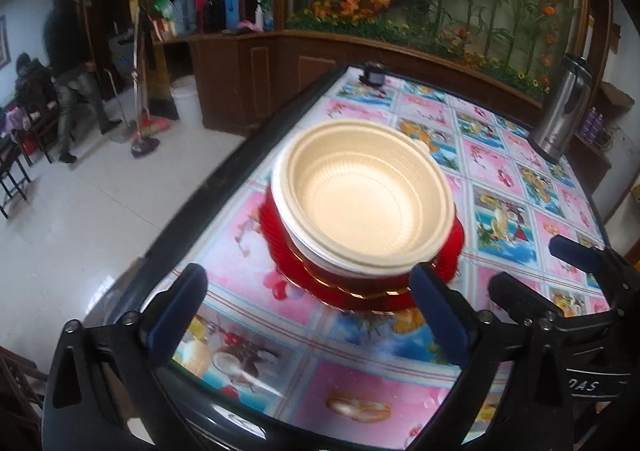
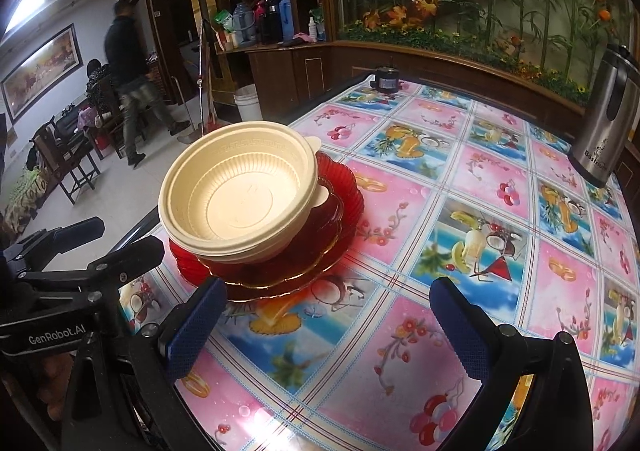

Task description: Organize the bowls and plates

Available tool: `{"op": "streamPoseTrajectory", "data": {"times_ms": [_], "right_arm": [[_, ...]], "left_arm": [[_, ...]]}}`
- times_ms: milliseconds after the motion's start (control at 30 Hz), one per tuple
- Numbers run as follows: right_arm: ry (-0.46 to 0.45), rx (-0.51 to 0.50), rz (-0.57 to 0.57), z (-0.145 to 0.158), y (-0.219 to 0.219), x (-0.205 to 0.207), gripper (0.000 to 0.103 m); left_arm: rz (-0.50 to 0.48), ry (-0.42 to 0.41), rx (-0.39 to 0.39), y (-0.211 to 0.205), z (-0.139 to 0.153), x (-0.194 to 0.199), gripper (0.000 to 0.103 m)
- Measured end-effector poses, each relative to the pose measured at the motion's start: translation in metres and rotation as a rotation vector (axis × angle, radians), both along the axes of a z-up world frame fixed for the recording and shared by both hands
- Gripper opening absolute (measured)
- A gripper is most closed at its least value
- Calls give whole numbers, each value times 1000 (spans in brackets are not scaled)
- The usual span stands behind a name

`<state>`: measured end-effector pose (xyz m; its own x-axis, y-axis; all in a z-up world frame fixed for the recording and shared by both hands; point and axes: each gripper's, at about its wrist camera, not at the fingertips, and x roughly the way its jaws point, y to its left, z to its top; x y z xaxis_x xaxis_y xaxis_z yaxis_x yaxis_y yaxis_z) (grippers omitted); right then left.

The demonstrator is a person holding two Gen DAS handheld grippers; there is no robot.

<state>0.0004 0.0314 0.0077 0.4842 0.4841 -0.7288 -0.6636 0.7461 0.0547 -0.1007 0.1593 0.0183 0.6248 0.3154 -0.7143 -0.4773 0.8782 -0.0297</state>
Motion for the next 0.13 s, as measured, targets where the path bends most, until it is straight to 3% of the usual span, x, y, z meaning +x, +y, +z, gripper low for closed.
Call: {"op": "streamPoseTrajectory", "data": {"times_ms": [133], "right_arm": [[-5, 1, 0, 1, 1, 1, 102]], "left_arm": [[1, 8, -13, 2, -2, 2, 103]]}}
